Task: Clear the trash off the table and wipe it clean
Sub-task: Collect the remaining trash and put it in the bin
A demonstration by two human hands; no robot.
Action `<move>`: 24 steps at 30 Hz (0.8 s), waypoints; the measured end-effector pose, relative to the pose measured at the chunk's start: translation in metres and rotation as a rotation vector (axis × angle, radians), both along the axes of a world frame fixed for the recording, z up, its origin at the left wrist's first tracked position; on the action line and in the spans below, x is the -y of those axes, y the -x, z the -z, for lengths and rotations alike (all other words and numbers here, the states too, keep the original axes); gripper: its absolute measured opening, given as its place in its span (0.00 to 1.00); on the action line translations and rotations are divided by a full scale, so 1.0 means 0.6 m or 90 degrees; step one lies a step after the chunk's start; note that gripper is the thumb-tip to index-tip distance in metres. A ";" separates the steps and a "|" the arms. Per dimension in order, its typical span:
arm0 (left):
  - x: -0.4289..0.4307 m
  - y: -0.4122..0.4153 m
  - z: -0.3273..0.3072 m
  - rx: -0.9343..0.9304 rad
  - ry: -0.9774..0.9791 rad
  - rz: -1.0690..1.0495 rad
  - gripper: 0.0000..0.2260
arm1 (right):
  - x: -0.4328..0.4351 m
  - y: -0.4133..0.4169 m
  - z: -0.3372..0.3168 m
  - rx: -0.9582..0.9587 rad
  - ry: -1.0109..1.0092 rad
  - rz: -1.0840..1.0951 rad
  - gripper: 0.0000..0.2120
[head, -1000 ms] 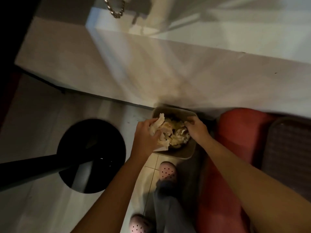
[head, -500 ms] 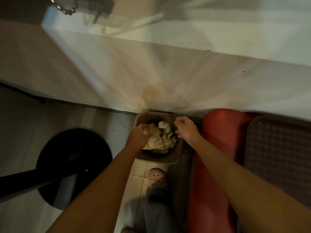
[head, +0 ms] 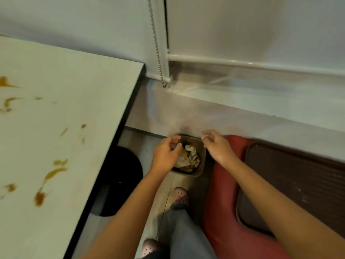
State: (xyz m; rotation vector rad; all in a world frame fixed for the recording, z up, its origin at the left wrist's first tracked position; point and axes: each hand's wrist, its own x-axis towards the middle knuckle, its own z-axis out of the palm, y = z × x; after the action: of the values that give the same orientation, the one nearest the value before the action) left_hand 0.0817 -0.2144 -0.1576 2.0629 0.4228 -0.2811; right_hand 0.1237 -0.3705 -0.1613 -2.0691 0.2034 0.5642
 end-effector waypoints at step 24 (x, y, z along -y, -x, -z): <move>-0.307 0.572 -0.383 0.262 -0.143 -0.393 0.10 | -0.367 0.355 -0.387 0.175 -0.271 -0.540 0.09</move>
State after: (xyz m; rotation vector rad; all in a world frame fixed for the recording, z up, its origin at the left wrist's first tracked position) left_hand -0.2614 -0.0302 0.0720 2.0223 0.8277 0.5713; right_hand -0.0892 -0.1501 0.0710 -1.7173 -0.9174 0.7263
